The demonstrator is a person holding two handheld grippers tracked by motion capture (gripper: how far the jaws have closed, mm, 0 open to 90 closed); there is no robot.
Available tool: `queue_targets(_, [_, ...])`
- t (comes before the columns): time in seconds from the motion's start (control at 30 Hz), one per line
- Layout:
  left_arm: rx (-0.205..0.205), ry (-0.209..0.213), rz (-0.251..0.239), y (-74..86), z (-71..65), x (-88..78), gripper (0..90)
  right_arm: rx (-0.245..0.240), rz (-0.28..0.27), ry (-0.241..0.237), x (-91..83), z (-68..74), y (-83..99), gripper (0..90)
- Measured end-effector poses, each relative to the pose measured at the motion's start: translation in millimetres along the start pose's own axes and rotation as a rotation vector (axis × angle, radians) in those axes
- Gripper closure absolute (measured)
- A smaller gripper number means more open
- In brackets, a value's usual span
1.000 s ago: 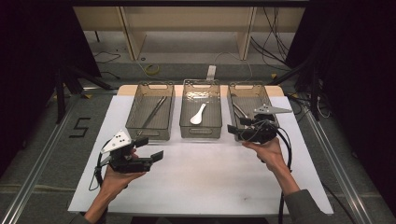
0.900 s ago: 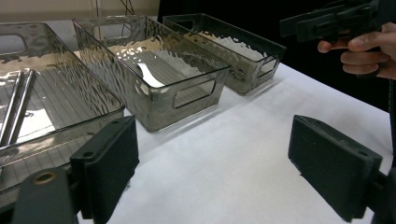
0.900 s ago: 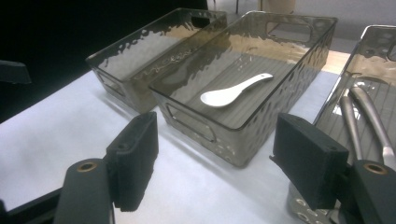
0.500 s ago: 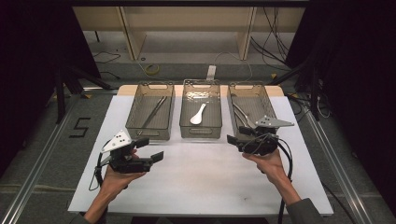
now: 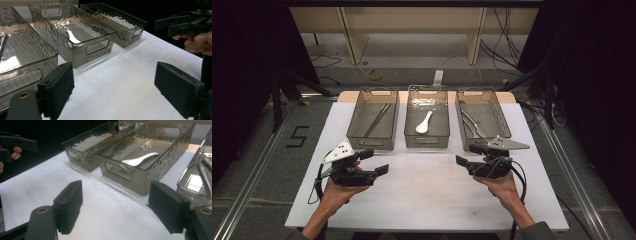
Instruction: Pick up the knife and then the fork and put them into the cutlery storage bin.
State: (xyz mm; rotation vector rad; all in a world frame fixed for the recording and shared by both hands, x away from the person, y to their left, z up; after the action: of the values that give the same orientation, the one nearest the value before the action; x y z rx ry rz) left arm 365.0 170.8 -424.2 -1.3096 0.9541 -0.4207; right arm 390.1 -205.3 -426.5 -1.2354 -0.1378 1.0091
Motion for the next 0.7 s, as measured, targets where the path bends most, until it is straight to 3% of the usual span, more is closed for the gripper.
queue_targets(0.4, [-0.016,0.015,-0.002,0.4,-0.8,-0.4,15.4,-0.013,-0.029,0.003,-13.4,3.4,19.0,27.2])
queue_targets(0.7, [-0.017,0.023,-0.002,0.7,-5.2,-1.8,15.4,-0.016,-0.016,0.012,-19.2,4.5,30.8,24.5])
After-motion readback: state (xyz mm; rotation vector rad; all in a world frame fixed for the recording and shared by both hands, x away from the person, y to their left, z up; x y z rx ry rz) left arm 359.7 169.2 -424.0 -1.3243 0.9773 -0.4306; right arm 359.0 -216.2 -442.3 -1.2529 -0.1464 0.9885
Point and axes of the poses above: each handheld gripper's, and its own axes: x roughly forward along the jaws, y roughly out of its underside, z roughly to its left, the point moved 3 cm from there along x, roughly forward along the jaws, and after that the axes turned 12 degrees about x, right-handed, at the moved point
